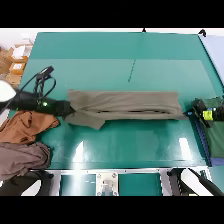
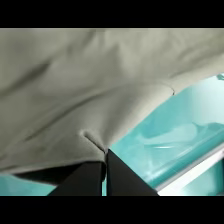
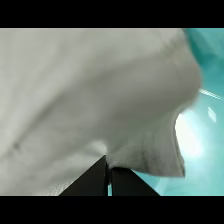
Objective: Fold the shirts.
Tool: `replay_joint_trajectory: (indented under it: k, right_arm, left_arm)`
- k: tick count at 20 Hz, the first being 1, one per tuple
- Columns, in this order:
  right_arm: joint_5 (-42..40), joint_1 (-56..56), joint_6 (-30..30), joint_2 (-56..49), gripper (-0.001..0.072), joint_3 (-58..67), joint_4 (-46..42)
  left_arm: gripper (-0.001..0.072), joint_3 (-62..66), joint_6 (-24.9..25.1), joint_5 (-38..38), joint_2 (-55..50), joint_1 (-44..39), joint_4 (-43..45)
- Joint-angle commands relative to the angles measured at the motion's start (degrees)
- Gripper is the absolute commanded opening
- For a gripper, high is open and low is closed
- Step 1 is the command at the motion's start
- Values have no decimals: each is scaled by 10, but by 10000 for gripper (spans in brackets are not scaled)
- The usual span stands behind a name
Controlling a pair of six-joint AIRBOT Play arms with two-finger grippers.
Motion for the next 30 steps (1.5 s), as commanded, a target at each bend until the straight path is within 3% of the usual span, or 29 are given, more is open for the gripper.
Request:
replay_joint_trajectory:
  k: [1,9,10,11,12,13,14,15,18,21,22,23,25,30]
  right_arm:
    - [-34,42,-5,-79,14,79,29]
    - [-84,99,10,-337,15,259,41]
    - [-90,102,10,-372,71,279,60]
    - [-89,102,9,-402,265,302,81]
    - [-82,99,9,-424,456,325,95]
    - [-66,94,3,-438,512,355,103]
    - [-42,84,-14,-441,512,384,101]
    - [-8,71,-36,-440,512,417,95]
    - [104,28,-67,-440,512,471,13]
    - [131,3,-125,-446,513,439,-29]
    - [126,1,-145,-449,513,422,-30]
    - [123,1,-165,-456,513,410,-30]
    - [121,0,-185,-480,547,406,-29]
    - [120,11,-224,-542,547,406,15]
  left_arm:
    - [24,88,31,11,-104,0,16]
    - [27,283,71,97,-354,1,30]
    - [27,302,73,117,-382,1,29]
    - [29,323,73,130,-409,1,31]
    - [245,341,73,139,-425,2,33]
    - [646,353,73,152,-429,2,37]
    - [713,368,72,160,-427,5,49]
    - [715,393,69,152,-426,12,59]
    - [714,462,57,67,-425,45,66]
    - [712,479,38,-2,-425,63,66]
    - [558,479,38,-18,-425,63,66]
    - [285,479,40,-28,-425,62,64]
    - [27,479,41,-32,-425,59,54]
    - [26,472,38,-40,-426,59,9]
